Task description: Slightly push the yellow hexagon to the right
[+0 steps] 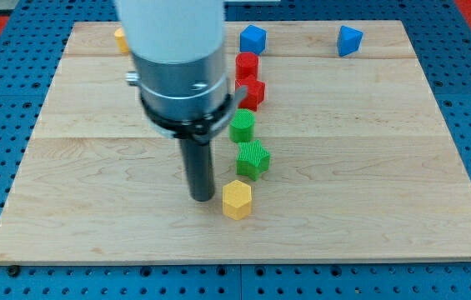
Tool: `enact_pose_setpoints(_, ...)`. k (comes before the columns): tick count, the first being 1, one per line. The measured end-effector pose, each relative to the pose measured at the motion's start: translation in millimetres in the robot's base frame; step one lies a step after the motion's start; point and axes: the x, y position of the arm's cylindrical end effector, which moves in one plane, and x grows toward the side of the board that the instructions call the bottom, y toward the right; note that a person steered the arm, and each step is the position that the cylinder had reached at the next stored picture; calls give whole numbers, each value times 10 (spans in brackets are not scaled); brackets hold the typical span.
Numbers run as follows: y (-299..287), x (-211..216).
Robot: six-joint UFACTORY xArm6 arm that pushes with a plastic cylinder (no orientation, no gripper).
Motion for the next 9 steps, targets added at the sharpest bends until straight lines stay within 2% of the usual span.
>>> enact_pose_setpoints(1, 397, -8)
enact_pose_setpoints(3, 1149, 785)
enact_pose_setpoints(4, 1300, 751)
enact_pose_setpoints(5, 1876, 585)
enact_pose_setpoints(6, 1542, 340)
enact_pose_setpoints(7, 1306, 750)
enact_pose_setpoints(8, 1608, 651)
enact_pose_setpoints(9, 1702, 215)
